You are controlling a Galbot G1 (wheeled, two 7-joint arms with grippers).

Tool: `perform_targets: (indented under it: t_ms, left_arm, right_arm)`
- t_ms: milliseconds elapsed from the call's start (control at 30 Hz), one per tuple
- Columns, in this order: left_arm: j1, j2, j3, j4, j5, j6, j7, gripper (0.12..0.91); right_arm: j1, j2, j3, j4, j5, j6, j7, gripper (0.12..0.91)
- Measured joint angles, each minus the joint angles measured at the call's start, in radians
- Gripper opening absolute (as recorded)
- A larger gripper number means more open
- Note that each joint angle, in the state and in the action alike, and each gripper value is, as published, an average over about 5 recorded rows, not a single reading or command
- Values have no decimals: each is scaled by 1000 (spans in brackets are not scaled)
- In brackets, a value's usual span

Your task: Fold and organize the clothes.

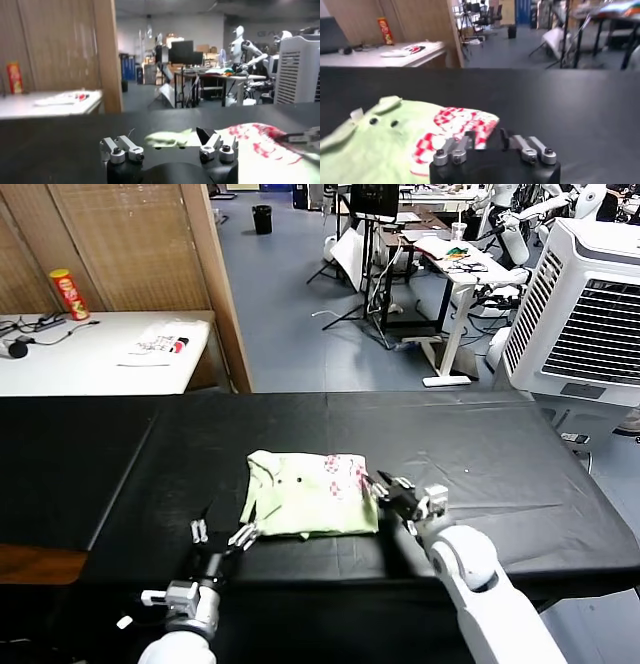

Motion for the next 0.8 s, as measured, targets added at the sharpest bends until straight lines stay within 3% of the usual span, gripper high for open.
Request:
perform_targets:
  t_ms: [133,233,500,800]
  left_arm:
    - [21,11,3,-9,-10,0,-34,798]
    - [45,29,-1,-30,-19,1,-59,798]
    - [184,95,-53,-104,-72,-31,-66,798]
    - [338,135,-129,-182,-138,37,-67,798]
  right_arm:
    - [-107,-13,32,89,-78,103,53,706]
    - [-211,-14,59,153,-126,205,96,784]
    - [-512,10,120,266,-271,431,212,798]
    - [-803,54,145,390,-308,485,340,798]
